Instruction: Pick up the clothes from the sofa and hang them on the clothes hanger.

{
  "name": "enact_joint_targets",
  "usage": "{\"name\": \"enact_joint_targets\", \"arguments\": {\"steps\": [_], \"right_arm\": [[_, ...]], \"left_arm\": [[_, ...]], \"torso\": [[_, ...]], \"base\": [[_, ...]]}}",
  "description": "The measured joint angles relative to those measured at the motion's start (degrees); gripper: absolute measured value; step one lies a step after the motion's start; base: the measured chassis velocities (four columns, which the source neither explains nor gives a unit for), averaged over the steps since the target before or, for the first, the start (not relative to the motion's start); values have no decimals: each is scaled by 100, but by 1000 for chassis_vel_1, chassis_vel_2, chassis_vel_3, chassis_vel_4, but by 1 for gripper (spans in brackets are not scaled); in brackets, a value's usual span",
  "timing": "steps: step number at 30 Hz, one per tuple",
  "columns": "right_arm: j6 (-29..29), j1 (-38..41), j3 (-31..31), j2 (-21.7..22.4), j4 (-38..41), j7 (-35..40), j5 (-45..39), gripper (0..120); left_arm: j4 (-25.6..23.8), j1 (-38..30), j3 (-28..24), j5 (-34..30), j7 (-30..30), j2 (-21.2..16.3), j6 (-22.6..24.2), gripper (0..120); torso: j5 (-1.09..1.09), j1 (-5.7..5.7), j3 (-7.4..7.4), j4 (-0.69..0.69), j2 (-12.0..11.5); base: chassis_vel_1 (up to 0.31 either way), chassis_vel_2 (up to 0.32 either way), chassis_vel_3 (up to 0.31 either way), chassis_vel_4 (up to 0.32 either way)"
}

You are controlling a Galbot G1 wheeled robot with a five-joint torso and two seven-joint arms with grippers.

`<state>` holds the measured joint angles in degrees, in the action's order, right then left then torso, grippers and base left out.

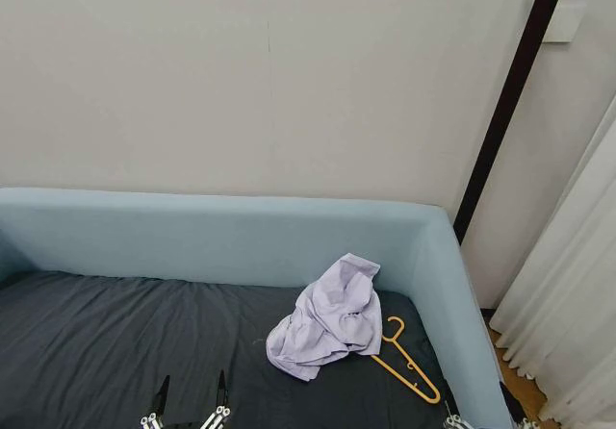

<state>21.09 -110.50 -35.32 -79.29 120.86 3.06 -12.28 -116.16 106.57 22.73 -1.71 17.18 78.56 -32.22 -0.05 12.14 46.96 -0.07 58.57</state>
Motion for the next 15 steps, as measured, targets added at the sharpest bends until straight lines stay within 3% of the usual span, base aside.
{"name": "enact_joint_targets", "arguments": {"steps": [15], "right_arm": [[-307,-22,189,218,86,10,-355,100]], "left_arm": [[140,-55,21,-2,66,97,-35,100]], "torso": [[0,0,0,-1,0]], "base": [[0,0,0,0]]}}
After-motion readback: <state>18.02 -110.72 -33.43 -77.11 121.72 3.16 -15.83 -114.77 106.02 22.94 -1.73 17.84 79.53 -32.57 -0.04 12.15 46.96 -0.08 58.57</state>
